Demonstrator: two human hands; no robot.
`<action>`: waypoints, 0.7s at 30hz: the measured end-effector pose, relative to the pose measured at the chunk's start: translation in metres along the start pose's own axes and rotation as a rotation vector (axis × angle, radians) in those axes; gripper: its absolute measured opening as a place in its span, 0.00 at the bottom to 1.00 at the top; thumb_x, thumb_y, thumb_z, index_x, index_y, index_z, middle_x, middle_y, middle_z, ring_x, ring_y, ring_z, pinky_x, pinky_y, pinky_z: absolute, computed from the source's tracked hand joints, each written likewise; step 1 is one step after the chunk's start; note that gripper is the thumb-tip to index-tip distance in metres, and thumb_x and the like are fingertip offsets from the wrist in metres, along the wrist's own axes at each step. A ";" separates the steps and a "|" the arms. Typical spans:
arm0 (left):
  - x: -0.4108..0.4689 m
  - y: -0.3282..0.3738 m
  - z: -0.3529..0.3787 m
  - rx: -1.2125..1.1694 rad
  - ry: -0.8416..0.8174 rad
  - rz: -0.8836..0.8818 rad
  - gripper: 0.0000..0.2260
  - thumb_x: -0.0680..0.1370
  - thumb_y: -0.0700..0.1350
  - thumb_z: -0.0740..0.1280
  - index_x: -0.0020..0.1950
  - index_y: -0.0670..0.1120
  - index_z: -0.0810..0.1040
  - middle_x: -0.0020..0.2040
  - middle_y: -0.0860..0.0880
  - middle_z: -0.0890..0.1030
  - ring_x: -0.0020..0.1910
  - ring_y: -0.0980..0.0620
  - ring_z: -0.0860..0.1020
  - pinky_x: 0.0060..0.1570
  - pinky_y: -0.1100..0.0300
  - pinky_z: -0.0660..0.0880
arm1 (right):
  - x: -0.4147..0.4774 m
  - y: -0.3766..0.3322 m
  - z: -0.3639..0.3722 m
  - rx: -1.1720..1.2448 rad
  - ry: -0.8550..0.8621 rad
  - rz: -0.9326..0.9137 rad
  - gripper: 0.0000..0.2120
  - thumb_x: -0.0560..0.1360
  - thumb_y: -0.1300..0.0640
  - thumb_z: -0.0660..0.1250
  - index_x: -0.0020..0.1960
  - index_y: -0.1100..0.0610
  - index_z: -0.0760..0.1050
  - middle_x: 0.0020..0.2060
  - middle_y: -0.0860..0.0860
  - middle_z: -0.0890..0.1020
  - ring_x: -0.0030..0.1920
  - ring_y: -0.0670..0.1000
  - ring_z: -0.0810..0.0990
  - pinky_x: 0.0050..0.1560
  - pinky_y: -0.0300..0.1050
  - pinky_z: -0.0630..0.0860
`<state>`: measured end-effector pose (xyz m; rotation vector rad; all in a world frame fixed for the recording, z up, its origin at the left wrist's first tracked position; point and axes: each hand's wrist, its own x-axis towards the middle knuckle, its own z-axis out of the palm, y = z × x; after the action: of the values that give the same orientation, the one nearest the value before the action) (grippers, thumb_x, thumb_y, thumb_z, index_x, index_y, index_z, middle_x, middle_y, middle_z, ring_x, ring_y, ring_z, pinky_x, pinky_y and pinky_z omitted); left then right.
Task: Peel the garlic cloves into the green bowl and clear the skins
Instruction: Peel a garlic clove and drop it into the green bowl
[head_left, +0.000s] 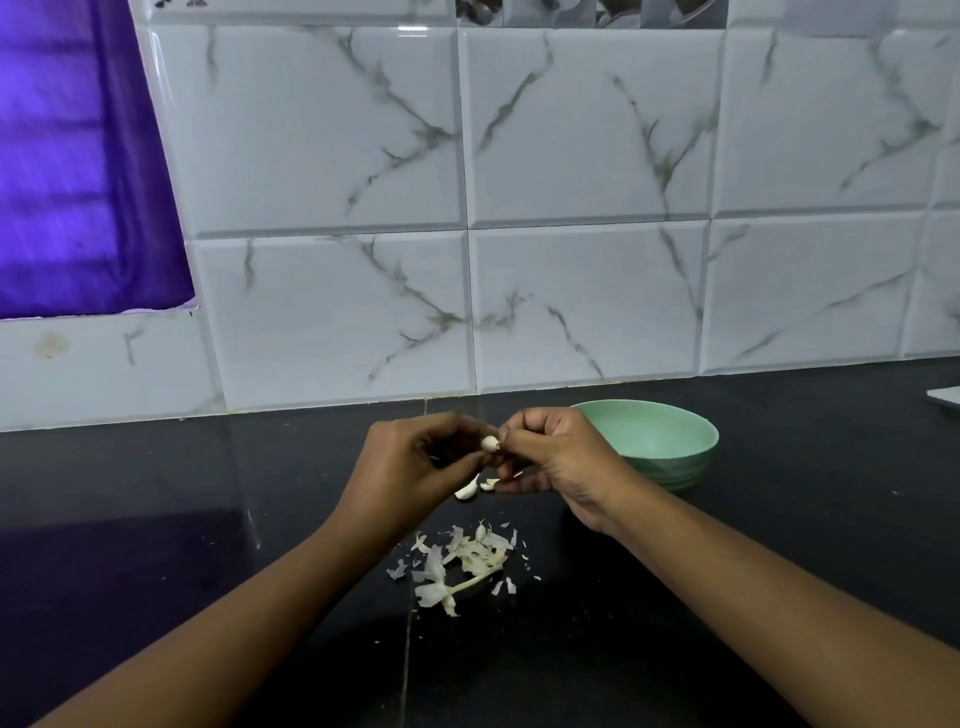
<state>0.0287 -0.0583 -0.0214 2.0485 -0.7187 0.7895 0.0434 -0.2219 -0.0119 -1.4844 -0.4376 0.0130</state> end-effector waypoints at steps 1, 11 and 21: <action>0.000 0.000 0.000 -0.039 0.010 -0.013 0.12 0.70 0.37 0.75 0.46 0.54 0.83 0.40 0.57 0.85 0.41 0.61 0.83 0.42 0.68 0.78 | 0.000 0.000 0.000 0.021 -0.001 0.007 0.09 0.75 0.66 0.66 0.35 0.61 0.74 0.25 0.51 0.78 0.25 0.45 0.75 0.29 0.40 0.79; 0.007 -0.001 -0.002 -0.590 0.052 -0.435 0.08 0.74 0.33 0.68 0.49 0.44 0.81 0.39 0.47 0.85 0.36 0.54 0.82 0.38 0.60 0.80 | 0.000 -0.001 -0.001 -0.184 -0.069 0.038 0.09 0.76 0.65 0.64 0.38 0.61 0.77 0.34 0.55 0.80 0.30 0.47 0.79 0.32 0.42 0.80; 0.008 -0.009 -0.013 -0.553 -0.165 -0.634 0.08 0.75 0.38 0.67 0.52 0.46 0.81 0.41 0.50 0.84 0.34 0.56 0.80 0.32 0.62 0.75 | -0.002 -0.004 -0.008 -0.572 -0.190 -0.089 0.08 0.66 0.61 0.77 0.34 0.57 0.78 0.28 0.49 0.80 0.31 0.46 0.79 0.34 0.43 0.79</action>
<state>0.0362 -0.0443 -0.0135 1.6804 -0.2850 0.0433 0.0430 -0.2302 -0.0083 -2.0328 -0.7000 -0.0456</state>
